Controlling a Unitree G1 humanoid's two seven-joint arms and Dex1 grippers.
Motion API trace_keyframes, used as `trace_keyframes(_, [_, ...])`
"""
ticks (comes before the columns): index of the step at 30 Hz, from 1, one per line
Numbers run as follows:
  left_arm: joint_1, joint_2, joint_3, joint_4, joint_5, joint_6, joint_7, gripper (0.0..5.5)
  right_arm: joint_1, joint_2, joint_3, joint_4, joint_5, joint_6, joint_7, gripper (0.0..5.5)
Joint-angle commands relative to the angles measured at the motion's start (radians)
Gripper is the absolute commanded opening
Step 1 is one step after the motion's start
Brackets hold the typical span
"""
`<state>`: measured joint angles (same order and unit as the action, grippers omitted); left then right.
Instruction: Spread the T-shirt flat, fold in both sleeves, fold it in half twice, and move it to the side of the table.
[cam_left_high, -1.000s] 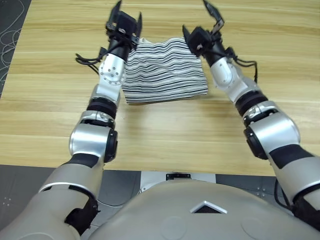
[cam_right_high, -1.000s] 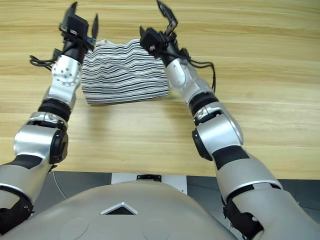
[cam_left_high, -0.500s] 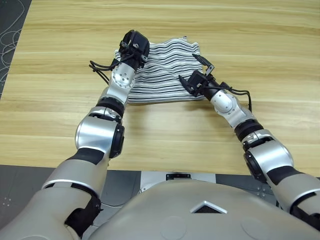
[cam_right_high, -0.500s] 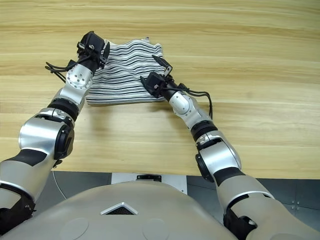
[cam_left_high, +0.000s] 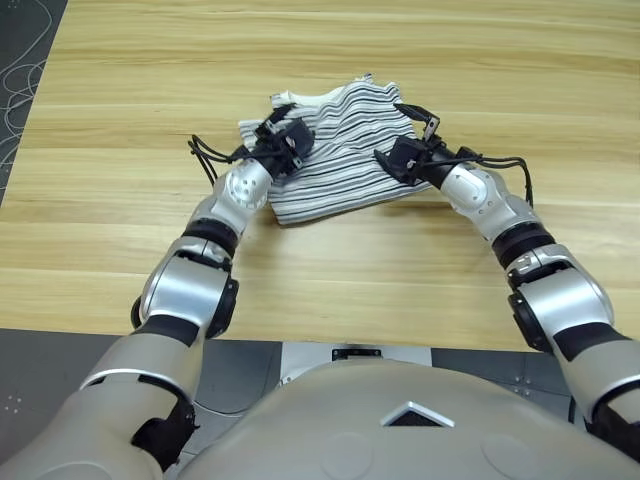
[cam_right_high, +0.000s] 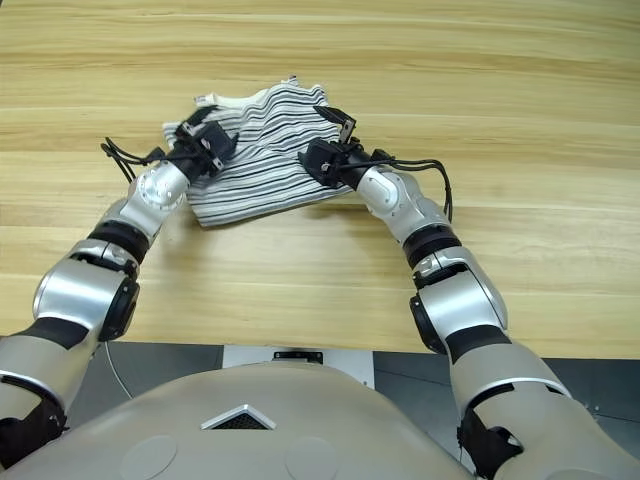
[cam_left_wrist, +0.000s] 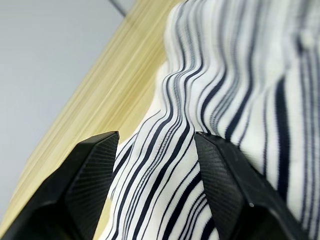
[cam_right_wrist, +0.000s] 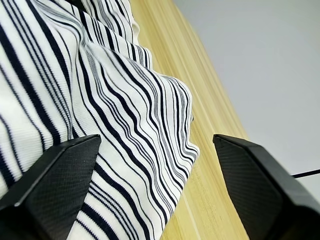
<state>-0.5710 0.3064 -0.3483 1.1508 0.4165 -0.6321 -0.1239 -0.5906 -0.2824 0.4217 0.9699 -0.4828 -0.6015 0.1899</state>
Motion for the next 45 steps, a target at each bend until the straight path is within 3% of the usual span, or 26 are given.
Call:
trace_keyframes(1, [0.200,0.047,-0.058,-0.206,0.025,0.028,-0.121,2.82,0.051,-0.077,-0.014,-0.064,0.012,0.020,0.060,4.16])
trace_keyframes(6, [0.503,0.148,-0.047,-0.814,-0.008,0.228,-0.257,2.82,0.114,-0.217,-0.054,-0.155,0.044,0.013,0.145,4.16])
trace_keyframes(12, [0.738,0.166,-0.045,-1.256,-0.010,0.473,-0.342,2.82,0.107,-0.358,-0.065,-0.127,0.055,-0.047,0.251,4.16])
trace_keyframes(19, [0.787,0.116,-0.092,-1.399,-0.091,0.535,-0.405,2.82,-0.068,-0.314,0.000,-0.019,-0.103,-0.151,0.039,4.16])
trace_keyframes(27, [0.651,0.021,0.063,-1.477,-0.219,0.548,-0.310,2.82,-0.060,-0.299,-0.079,-0.204,-0.002,-0.227,-0.012,4.16])
trace_keyframes(30, [0.548,0.012,0.110,-1.400,-0.204,0.556,-0.269,2.82,-0.001,-0.306,-0.109,-0.299,0.081,-0.201,0.046,4.16])
trace_keyframes(34, [0.326,0.054,0.137,-0.935,-0.137,0.446,-0.184,2.82,0.162,-0.328,-0.144,-0.449,0.211,-0.157,0.130,4.16])
trace_keyframes(39, [0.167,0.025,0.108,-0.441,-0.116,0.317,-0.125,2.82,0.324,-0.286,-0.157,-0.582,0.255,-0.109,0.132,4.16])
trace_keyframes(45, [0.056,-0.006,0.075,-0.049,-0.077,0.188,-0.077,2.82,0.402,-0.207,-0.155,-0.584,0.234,-0.087,0.087,4.16])
